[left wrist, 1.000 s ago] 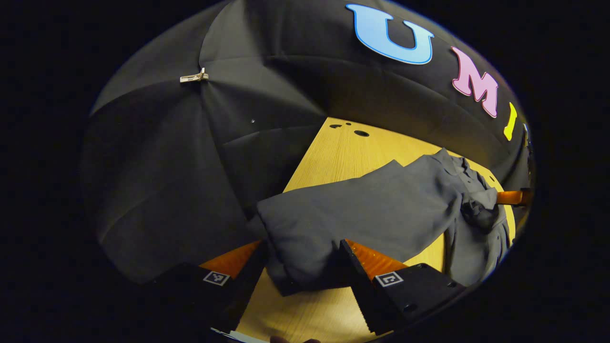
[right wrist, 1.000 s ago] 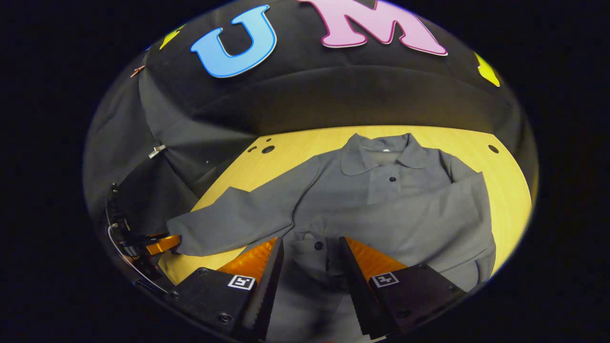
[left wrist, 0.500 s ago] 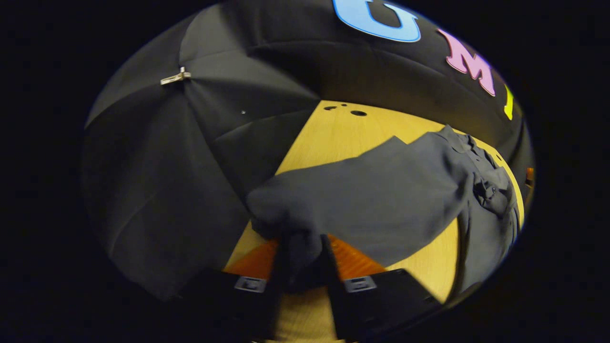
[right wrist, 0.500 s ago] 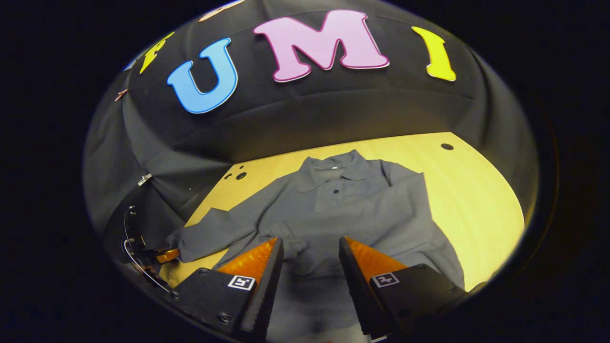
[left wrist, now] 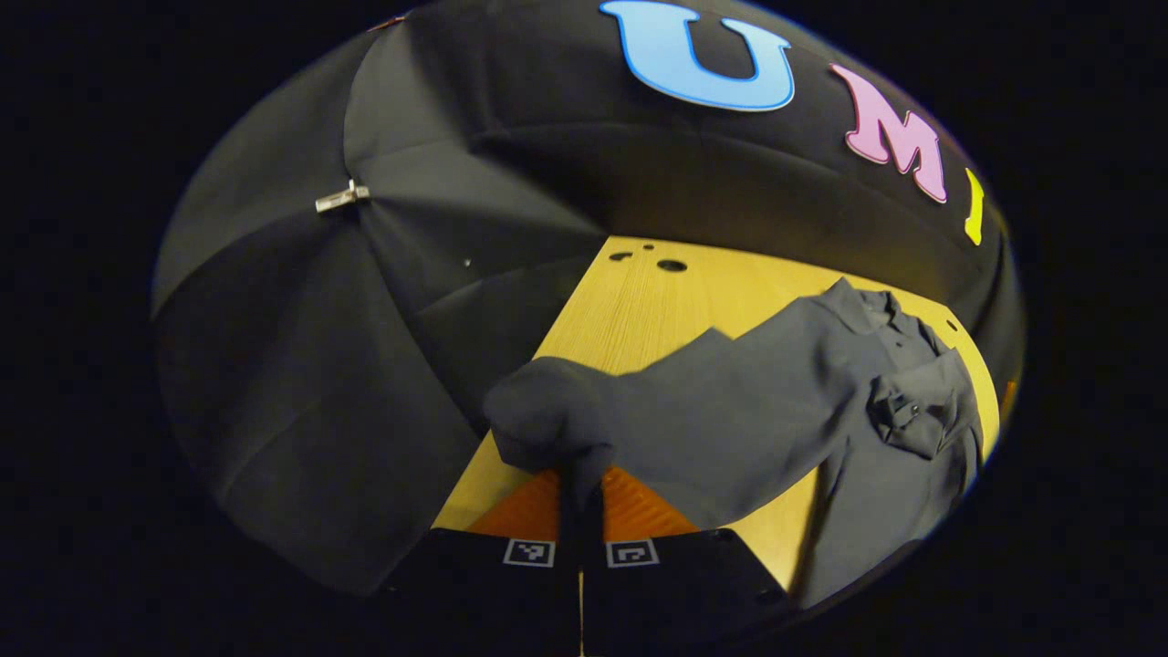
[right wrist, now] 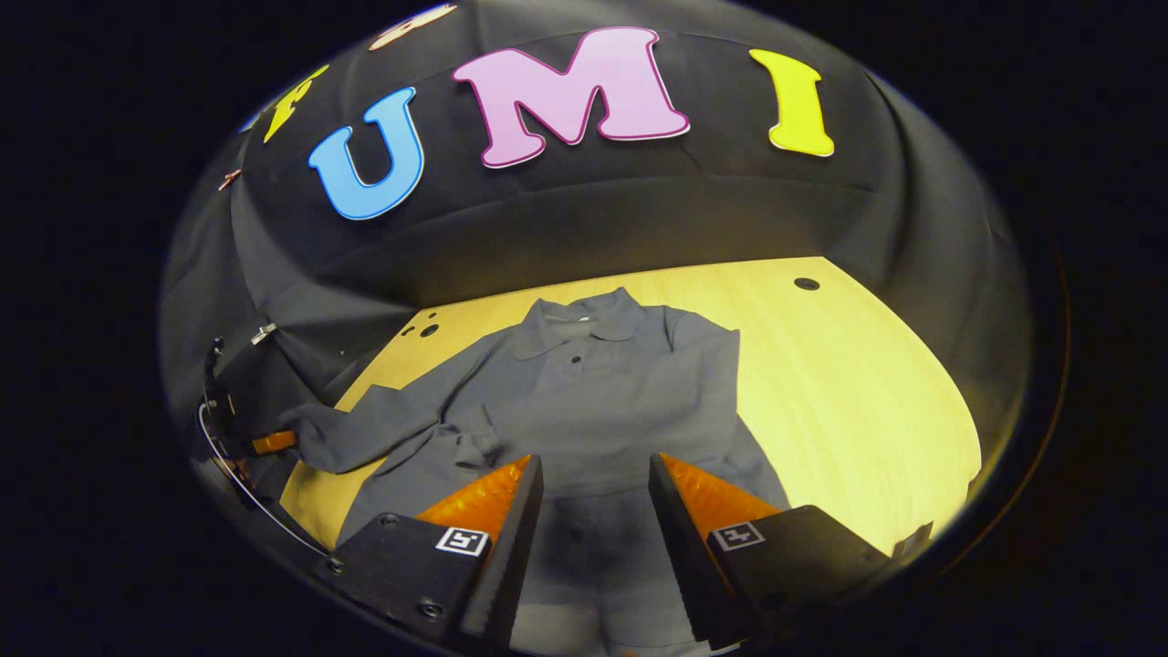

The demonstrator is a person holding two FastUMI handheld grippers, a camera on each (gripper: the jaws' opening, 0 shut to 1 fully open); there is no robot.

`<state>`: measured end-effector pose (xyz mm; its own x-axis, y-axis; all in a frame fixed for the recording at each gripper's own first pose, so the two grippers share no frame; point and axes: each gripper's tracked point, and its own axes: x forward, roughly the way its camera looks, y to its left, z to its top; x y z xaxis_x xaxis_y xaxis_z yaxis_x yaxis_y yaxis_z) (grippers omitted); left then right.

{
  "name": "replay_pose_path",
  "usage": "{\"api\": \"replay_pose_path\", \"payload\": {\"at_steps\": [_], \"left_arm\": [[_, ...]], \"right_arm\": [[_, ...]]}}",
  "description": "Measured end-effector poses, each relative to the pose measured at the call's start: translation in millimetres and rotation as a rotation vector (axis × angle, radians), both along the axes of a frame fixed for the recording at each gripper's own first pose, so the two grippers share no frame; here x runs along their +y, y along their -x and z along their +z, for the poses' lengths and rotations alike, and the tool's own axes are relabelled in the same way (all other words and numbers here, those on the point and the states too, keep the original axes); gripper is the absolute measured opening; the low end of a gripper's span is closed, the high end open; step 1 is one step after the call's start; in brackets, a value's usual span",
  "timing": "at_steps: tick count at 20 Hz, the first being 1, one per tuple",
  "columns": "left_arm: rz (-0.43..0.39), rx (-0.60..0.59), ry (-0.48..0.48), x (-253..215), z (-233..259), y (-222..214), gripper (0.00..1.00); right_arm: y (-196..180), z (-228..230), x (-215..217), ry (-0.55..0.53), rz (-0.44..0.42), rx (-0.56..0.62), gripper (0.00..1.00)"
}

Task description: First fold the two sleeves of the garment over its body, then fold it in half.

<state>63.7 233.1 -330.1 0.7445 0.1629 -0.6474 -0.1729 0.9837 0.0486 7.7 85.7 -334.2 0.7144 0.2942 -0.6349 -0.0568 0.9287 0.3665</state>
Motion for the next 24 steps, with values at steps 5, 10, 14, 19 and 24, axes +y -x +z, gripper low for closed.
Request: {"api": "replay_pose_path", "payload": {"at_steps": [5, 10, 14, 19, 24], "left_arm": [[-0.060, -0.141, 0.068, -73, 81, -30, 0.06], [-0.207, -0.253, 0.122, -165, 154, -62, 0.06], [-0.344, -0.270, 0.169, -257, 172, -69, 0.06], [-0.461, -0.238, 0.237, -361, 157, -67, 0.06], [-0.540, -0.190, 0.295, -452, 120, -69, 0.06]], "right_arm": [[-5, -6, -33, -0.004, 0.001, -0.008, 0.73], [0, -15, -71, 0.008, -0.018, -0.003, 0.73], [8, -22, -101, 0.013, -0.052, 0.007, 0.73], [20, -32, -135, 0.014, -0.086, 0.025, 0.74], [38, -41, -155, -0.007, -0.089, 0.053, 0.76]]}}
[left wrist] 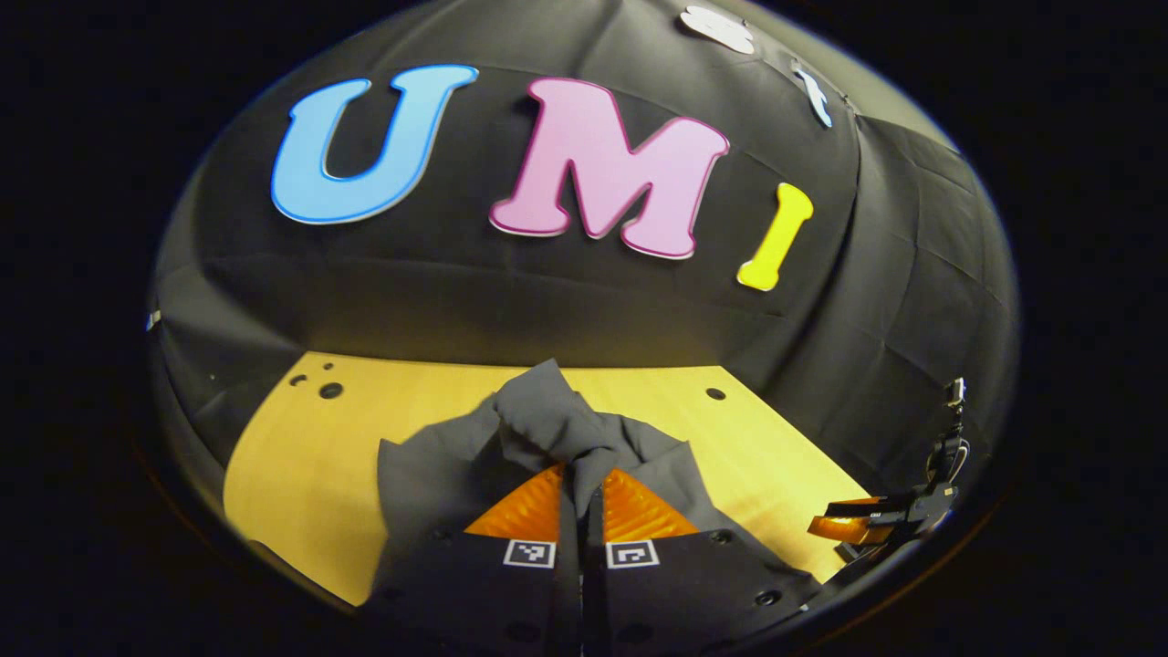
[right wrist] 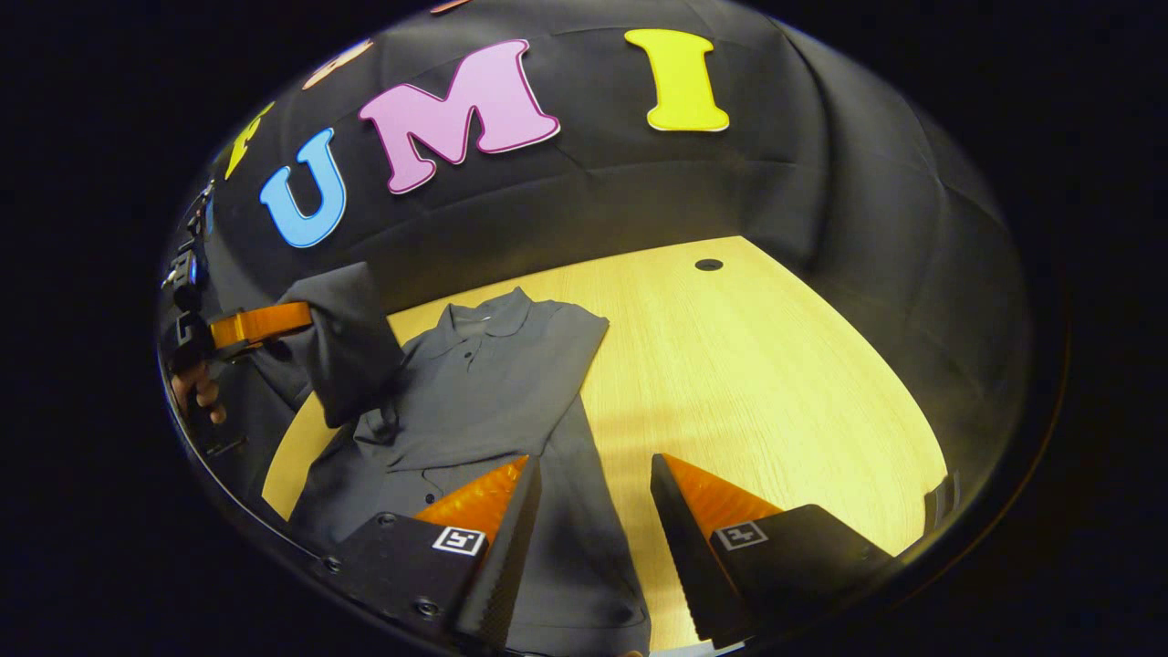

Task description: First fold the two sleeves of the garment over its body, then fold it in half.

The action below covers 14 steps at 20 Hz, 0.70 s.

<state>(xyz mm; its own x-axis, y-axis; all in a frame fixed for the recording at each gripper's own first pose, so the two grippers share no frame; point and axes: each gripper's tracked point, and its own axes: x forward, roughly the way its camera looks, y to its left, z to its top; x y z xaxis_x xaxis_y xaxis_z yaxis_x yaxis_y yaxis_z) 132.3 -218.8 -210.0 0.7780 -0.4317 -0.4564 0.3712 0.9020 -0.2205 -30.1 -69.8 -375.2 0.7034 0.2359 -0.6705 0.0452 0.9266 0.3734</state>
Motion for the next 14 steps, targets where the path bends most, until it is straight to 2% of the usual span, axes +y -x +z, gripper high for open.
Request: {"api": "replay_pose_path", "payload": {"at_steps": [4, 5, 6, 8, 9, 12, 14], "left_arm": [[-0.014, 0.043, -0.036, -44, -45, -1, 0.06], [-0.013, 0.057, -0.047, -52, -56, 1, 0.03], [-0.013, 0.070, -0.057, -60, -69, 2, 0.06], [-0.018, 0.088, -0.079, -75, -89, 5, 0.03], [-0.023, 0.096, -0.093, -80, -99, 7, 0.07], [-0.037, 0.147, -0.122, -96, -133, 14, 0.09], [-0.053, 0.196, -0.105, -111, -151, 19, 0.16]], "right_arm": [[14, -13, -9, 0.012, 0.051, 0.024, 0.76], [16, -15, -11, 0.005, 0.056, 0.030, 0.76], [18, -18, -14, 0.000, 0.060, 0.038, 0.76], [20, -26, -19, 0.002, 0.071, 0.050, 0.77], [22, -28, -22, 0.003, 0.077, 0.054, 0.77], [22, -33, -31, 0.007, 0.086, 0.063, 0.78], [23, -37, -36, 0.010, 0.090, 0.068, 0.78]]}}
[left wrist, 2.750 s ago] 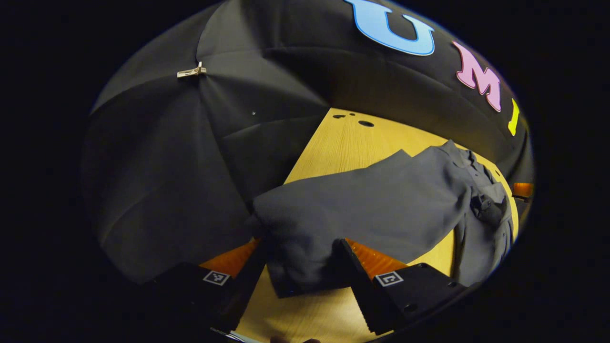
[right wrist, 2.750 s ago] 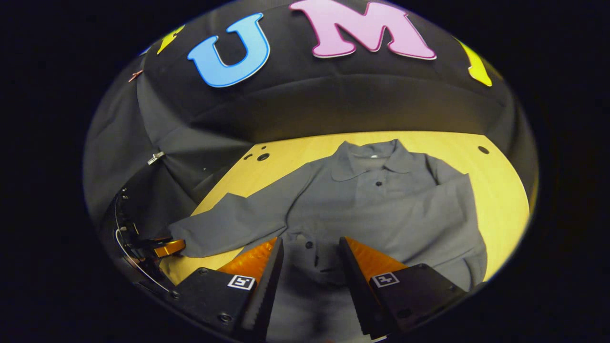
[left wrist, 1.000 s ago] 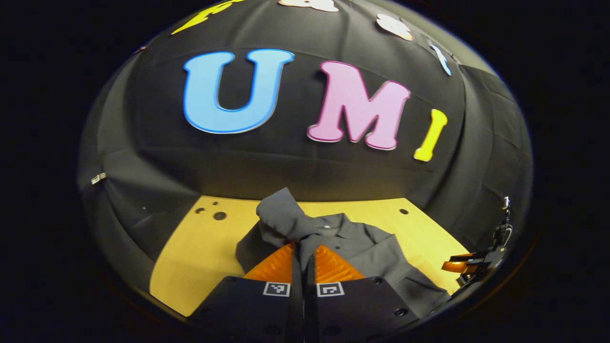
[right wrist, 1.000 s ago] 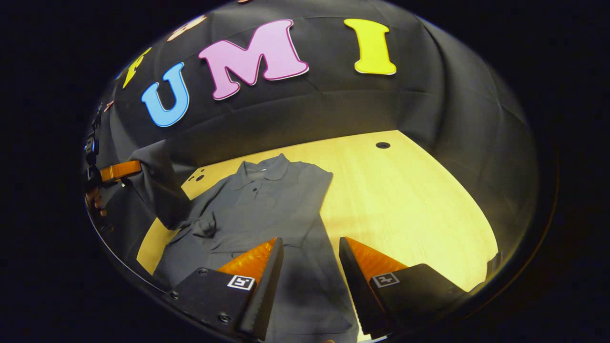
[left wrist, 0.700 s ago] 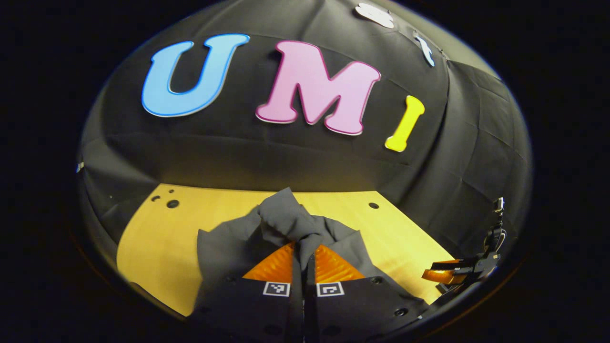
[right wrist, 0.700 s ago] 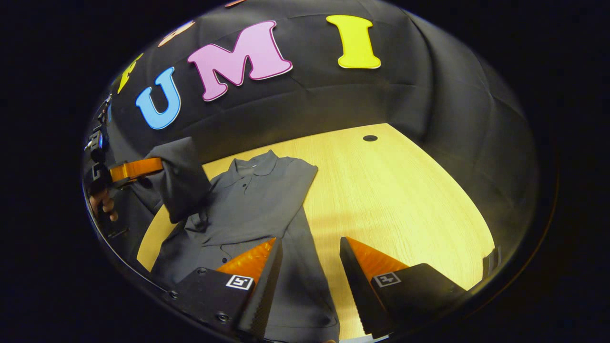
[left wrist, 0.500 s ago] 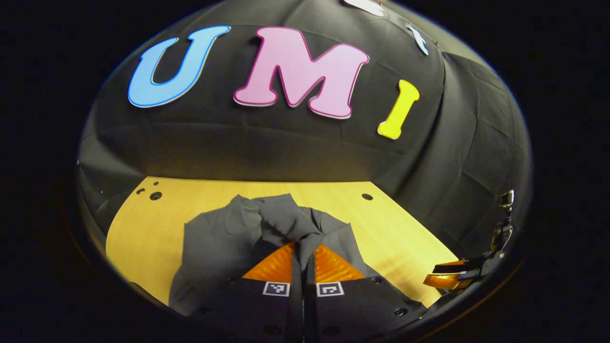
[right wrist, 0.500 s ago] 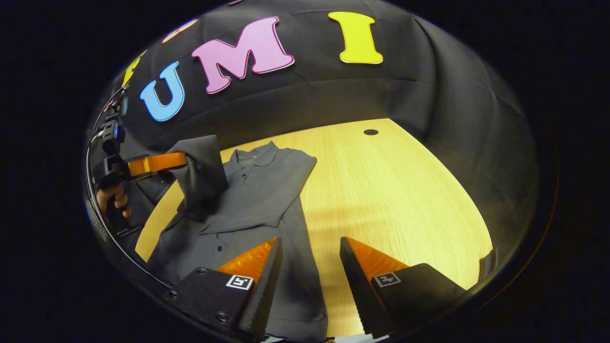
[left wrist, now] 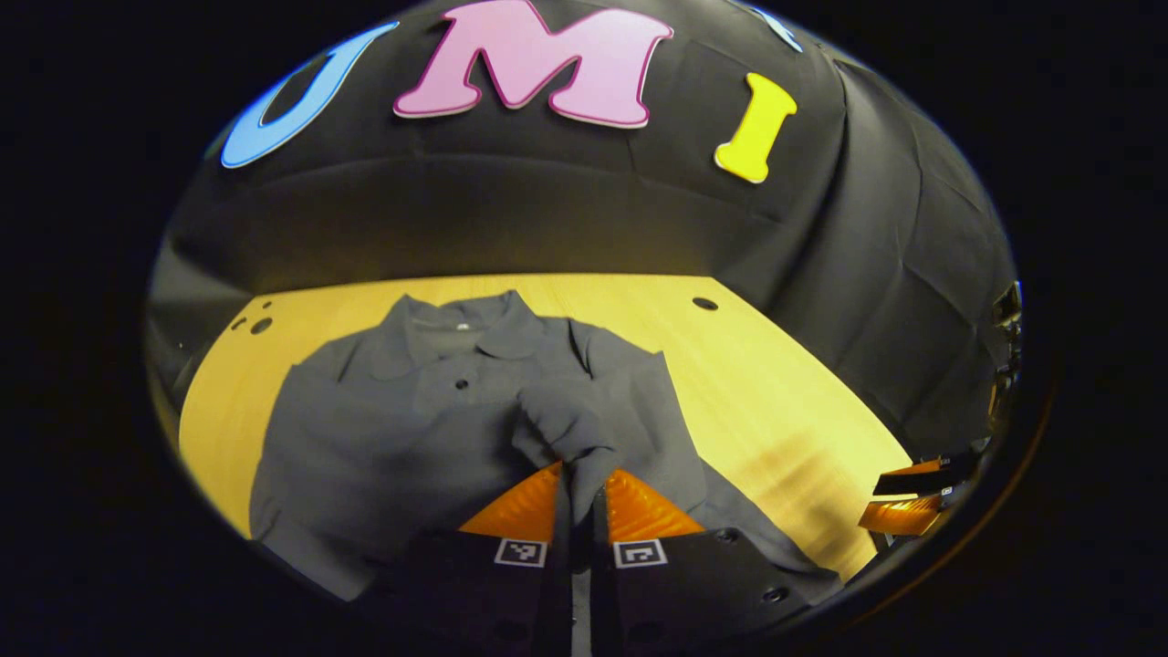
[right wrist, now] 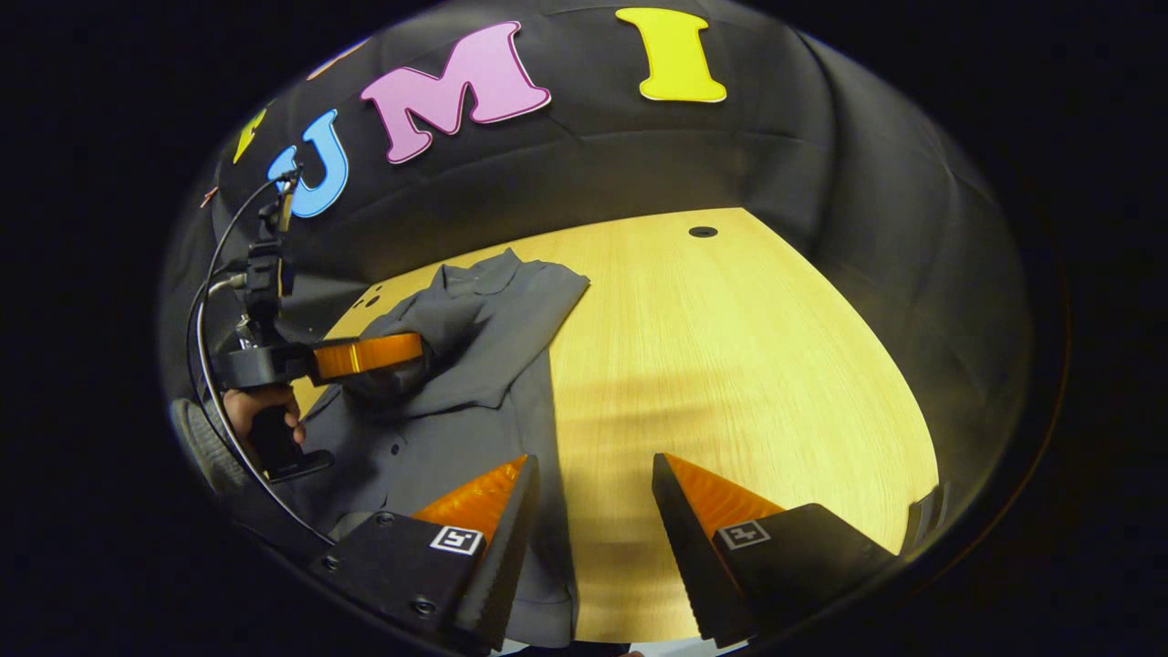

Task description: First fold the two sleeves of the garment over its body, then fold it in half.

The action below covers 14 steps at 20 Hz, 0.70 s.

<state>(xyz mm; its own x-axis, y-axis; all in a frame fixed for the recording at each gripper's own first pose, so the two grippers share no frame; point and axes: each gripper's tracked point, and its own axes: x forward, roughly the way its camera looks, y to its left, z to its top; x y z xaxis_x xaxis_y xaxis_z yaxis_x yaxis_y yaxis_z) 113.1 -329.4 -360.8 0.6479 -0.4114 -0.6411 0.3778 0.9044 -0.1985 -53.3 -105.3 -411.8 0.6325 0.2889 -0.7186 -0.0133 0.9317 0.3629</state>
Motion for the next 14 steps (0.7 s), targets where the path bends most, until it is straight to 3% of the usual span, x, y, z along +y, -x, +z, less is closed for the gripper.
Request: {"api": "replay_pose_path", "payload": {"at_steps": [3, 6, 8, 9, 11, 13, 14], "left_arm": [[-0.001, 0.043, 0.043, -17, -13, 5, 0.18], [-0.022, 0.059, 0.098, -28, -11, 13, 0.48], [-0.051, 0.069, 0.179, -42, -1, 22, 0.43], [-0.065, 0.070, 0.227, -48, 8, 28, 0.58], [-0.088, 0.052, 0.287, -54, 28, 34, 0.60], [-0.101, 0.013, 0.301, -47, 47, 44, 0.77], [-0.107, -0.011, 0.294, -41, 54, 50, 0.78]], "right_arm": [[3, -4, -5, 0.006, 0.014, 0.010, 0.78], [6, -6, -8, 0.013, 0.027, 0.018, 0.78], [8, -7, -9, 0.011, 0.027, 0.020, 0.78], [8, -8, -9, 0.010, 0.026, 0.022, 0.78], [11, -7, -5, 0.007, 0.030, 0.022, 0.78], [15, -3, 0, -0.003, 0.036, 0.022, 0.78], [18, -2, 3, -0.006, 0.040, 0.022, 0.78]]}}
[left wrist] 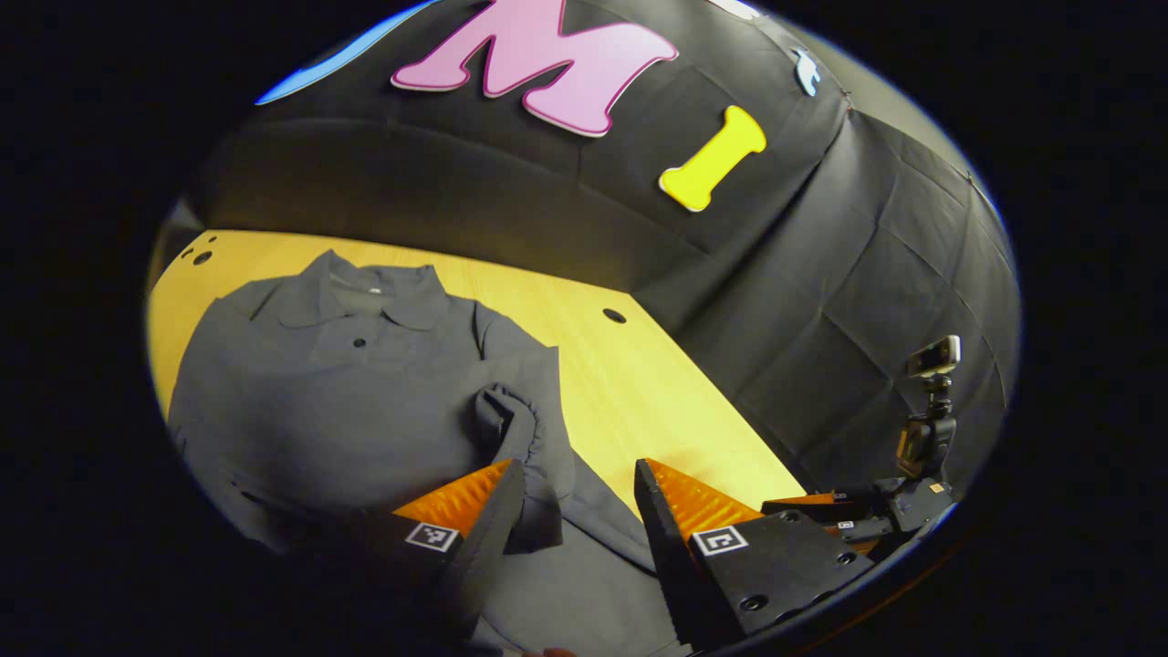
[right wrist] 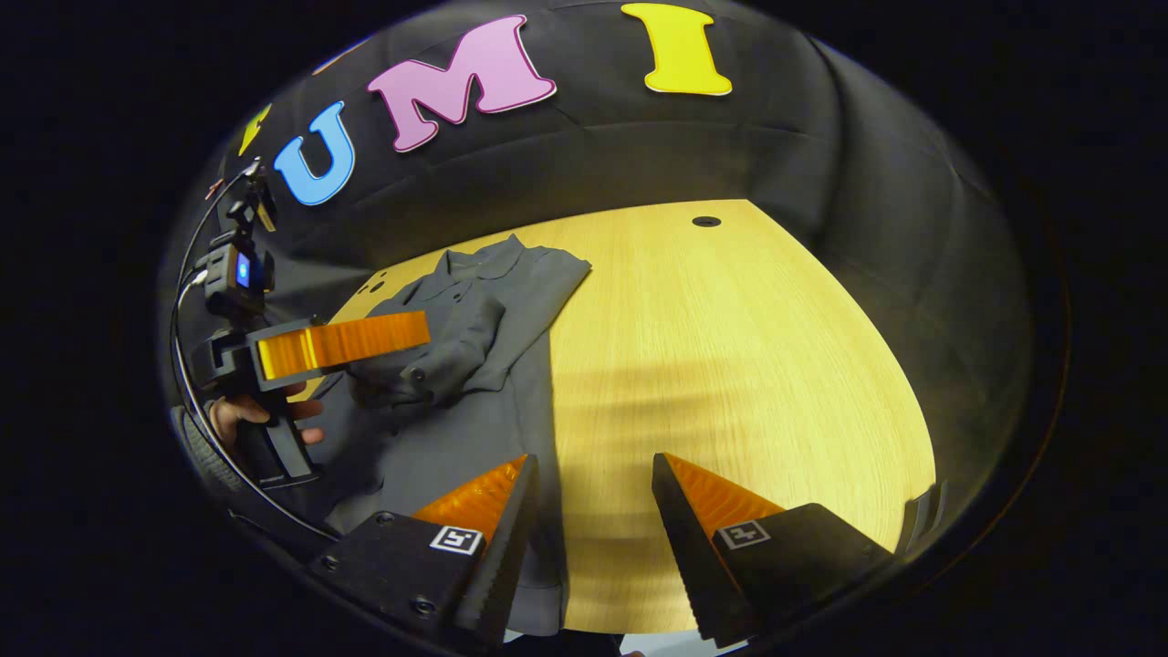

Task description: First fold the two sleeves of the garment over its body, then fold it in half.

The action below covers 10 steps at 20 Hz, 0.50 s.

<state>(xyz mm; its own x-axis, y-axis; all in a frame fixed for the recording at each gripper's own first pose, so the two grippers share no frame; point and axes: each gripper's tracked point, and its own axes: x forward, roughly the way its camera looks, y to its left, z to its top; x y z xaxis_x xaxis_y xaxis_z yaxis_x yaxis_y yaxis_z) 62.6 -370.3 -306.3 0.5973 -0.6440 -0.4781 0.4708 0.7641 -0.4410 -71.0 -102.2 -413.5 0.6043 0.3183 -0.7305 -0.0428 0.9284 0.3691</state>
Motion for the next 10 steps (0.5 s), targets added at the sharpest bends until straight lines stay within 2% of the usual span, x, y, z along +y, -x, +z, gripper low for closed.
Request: {"api": "replay_pose_path", "payload": {"at_steps": [1, 5, 7, 10], "left_arm": [[0.001, -0.028, -0.017, 9, 8, 6, 0.85], [0.009, -0.113, -0.126, 57, 25, 31, 0.96], [0.011, -0.098, -0.155, 84, 26, 53, 0.96], [0.079, -0.057, -0.187, 141, 24, 82, 0.96]], "right_arm": [[4, 2, 4, -0.004, 0.007, 0.002, 0.78], [26, 10, 18, -0.024, 0.022, 0.018, 0.82], [40, 13, 24, -0.020, 0.031, 0.027, 0.88], [62, 12, 33, 0.000, 0.053, 0.051, 0.97]]}}
